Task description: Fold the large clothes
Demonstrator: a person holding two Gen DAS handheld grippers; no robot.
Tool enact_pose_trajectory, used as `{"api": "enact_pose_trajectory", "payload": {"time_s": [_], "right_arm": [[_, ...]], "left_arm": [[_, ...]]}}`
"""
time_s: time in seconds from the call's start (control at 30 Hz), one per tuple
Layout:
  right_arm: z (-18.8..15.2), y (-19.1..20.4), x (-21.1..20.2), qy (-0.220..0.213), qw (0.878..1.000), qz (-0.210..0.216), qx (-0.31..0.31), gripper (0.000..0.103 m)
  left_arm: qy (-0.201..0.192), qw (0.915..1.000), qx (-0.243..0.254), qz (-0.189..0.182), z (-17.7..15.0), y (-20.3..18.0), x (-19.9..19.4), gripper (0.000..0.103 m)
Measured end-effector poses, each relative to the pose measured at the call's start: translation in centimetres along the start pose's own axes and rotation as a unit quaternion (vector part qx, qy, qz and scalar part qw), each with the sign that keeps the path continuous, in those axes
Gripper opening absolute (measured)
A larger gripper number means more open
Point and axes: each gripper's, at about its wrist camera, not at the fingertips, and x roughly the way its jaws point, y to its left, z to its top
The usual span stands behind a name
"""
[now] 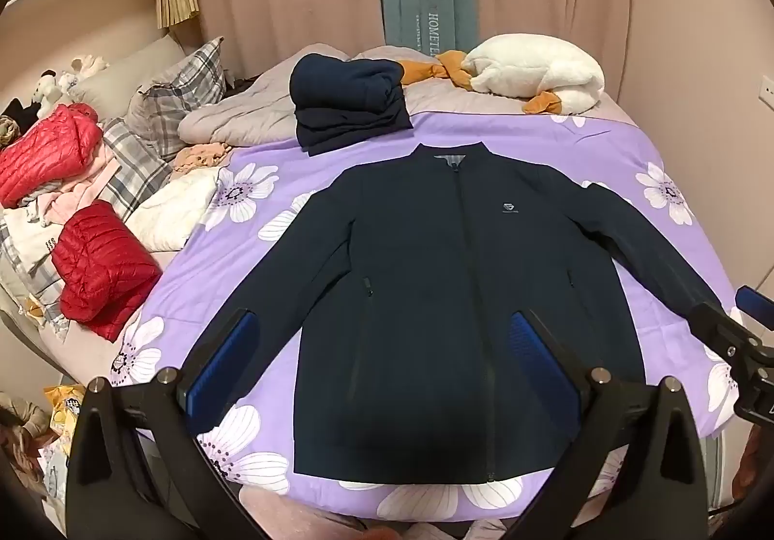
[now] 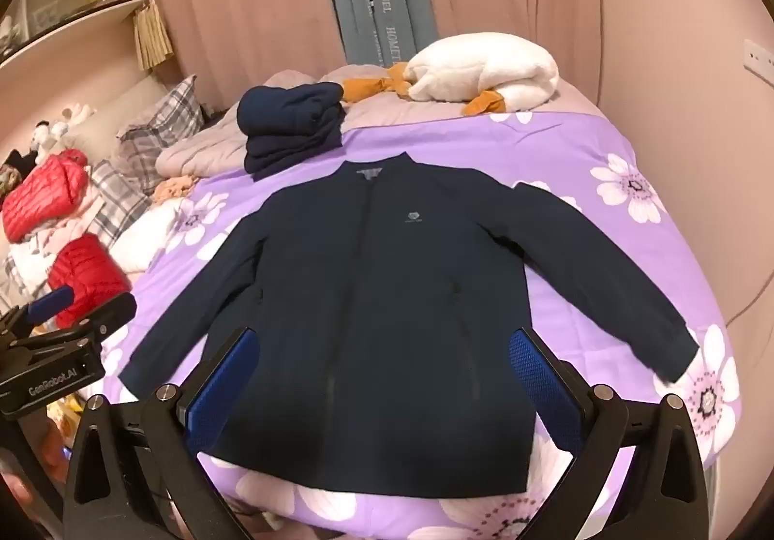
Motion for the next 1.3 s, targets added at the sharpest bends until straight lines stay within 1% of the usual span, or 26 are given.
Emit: {"api": "enact_pose_trajectory", "payload": {"time_s": [0.17, 0.2, 0.3, 0.33, 0.4, 0.5, 0.9, 1.3], "right_arm": [[0.1, -0.2, 0.1, 0.003, 1.0, 0.005, 0.004, 0.102], [0.1, -0.2, 0.1, 0.003, 1.0, 0.005, 0.003, 0.102], [0.1, 0.7, 0.2, 0.002, 1.0, 0.006, 0.003, 0.102], [0.4, 0.9, 0.6, 0.003, 1.0, 0.005, 0.003, 0.102], [0.5, 1.2, 0.7, 0.001, 1.0, 0.005, 0.004, 0.102], [0.4, 0.6, 0.6, 0.0, 1.0, 0.008, 0.004, 0.102], [0.3, 0.7, 0.4, -0.001, 1.0, 0.011, 0.003, 0.102], [0.3, 0.8, 0.4, -0.004, 1.0, 0.014, 0.002, 0.102]], "left_arm": [[0.003, 0.9999, -0.013, -0.007, -0.1, 0.3, -0.3, 0.103], [0.005, 0.9999, -0.014, -0.002, -0.3, 1.1, -0.1, 0.103], [0.006, 0.9998, -0.017, 0.002, -0.6, 1.3, -0.3, 0.103], [0.012, 0.9998, -0.016, 0.006, 0.2, 1.3, 0.3, 0.103], [0.013, 0.9998, -0.016, 0.007, 0.1, 1.3, 0.5, 0.103], [0.014, 0.9998, -0.015, 0.008, 0.0, 1.3, 0.5, 0.103], [0.007, 0.9998, -0.018, 0.01, -0.1, 2.0, 0.4, 0.103], [0.005, 0.9997, -0.015, 0.018, 0.2, 1.5, 0.3, 0.103]]}}
